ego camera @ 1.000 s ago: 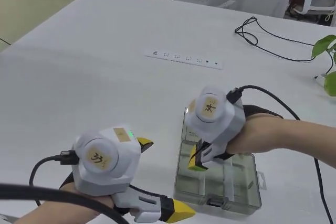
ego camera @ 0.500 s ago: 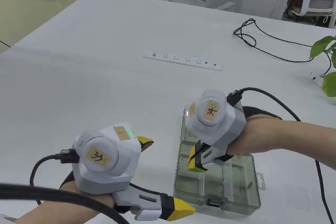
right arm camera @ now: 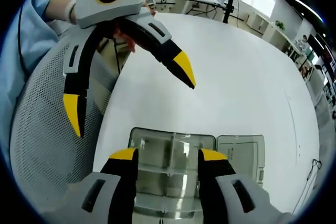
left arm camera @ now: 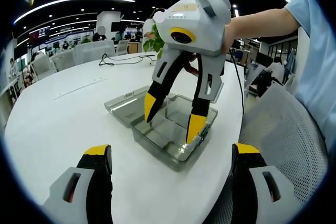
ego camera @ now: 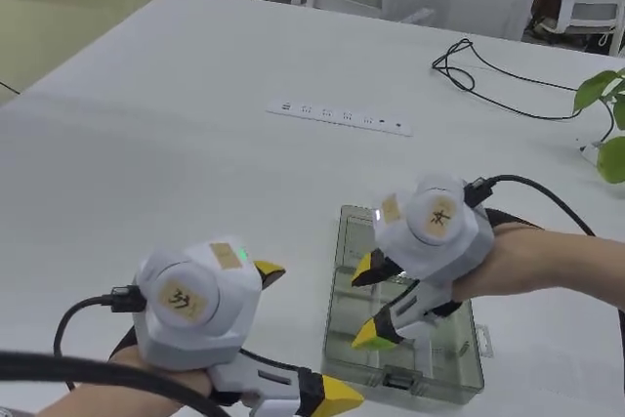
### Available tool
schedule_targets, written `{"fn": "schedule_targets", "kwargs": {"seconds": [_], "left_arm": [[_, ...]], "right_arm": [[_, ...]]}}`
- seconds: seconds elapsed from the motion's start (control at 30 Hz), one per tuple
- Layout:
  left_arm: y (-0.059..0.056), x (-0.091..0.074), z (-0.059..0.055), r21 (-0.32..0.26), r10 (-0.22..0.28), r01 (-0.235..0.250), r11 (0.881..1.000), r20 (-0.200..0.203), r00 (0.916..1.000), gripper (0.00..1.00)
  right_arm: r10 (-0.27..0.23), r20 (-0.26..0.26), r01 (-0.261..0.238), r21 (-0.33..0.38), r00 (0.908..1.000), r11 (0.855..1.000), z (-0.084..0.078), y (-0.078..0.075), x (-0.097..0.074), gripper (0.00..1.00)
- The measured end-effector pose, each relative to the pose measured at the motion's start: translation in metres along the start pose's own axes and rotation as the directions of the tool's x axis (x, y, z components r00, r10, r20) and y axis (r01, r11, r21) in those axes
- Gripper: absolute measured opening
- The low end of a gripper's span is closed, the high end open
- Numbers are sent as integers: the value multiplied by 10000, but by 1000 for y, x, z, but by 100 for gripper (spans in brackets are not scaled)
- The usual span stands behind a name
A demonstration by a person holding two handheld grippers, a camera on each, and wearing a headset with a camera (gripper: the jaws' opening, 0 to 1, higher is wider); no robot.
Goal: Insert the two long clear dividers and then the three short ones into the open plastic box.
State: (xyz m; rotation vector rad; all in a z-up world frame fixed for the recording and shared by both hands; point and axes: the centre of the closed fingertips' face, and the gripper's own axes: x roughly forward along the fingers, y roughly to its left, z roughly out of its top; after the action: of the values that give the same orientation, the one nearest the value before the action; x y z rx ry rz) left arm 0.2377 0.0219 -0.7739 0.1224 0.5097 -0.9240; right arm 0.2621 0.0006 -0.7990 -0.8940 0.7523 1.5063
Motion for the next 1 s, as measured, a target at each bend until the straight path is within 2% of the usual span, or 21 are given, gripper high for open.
{"fn": "schedule_targets", "kwargs": {"seconds": [0.13, 0.27, 0.43, 0.6, 0.7, 1.0], "left_arm": [[0, -2, 0, -19, 13, -13, 10000, 45, 10000, 97], [0, -4, 1, -56, 20, -20, 10000, 80, 10000, 97], [0, -6, 2, -54, 23, -22, 10000, 209, 9998, 98], [0, -6, 5, -88, 28, -26, 10000, 277, 9996, 99], [0, -6, 7, -90, 17, -13, 10000, 349, 9994, 100], [-1, -4, 11, -116, -81, 87, 9999, 498, 9987, 100]], "right_arm": [[-127, 339, 130, -84, 9993, 9999, 0, 1, -4, 62], [-209, 948, 205, 52, 9953, 9998, 4, 3, -9, 79], [-408, 1275, 399, 98, 9910, 9992, 3, 4, -12, 99], [-688, 1432, 668, 184, 9873, 9976, 1, 0, -19, 100], [-822, 1644, 754, 473, 9830, 9960, 0, -2, -24, 100], [-1194, 1763, 1021, 1045, 9771, 9893, -17, -3, -37, 100]]}}
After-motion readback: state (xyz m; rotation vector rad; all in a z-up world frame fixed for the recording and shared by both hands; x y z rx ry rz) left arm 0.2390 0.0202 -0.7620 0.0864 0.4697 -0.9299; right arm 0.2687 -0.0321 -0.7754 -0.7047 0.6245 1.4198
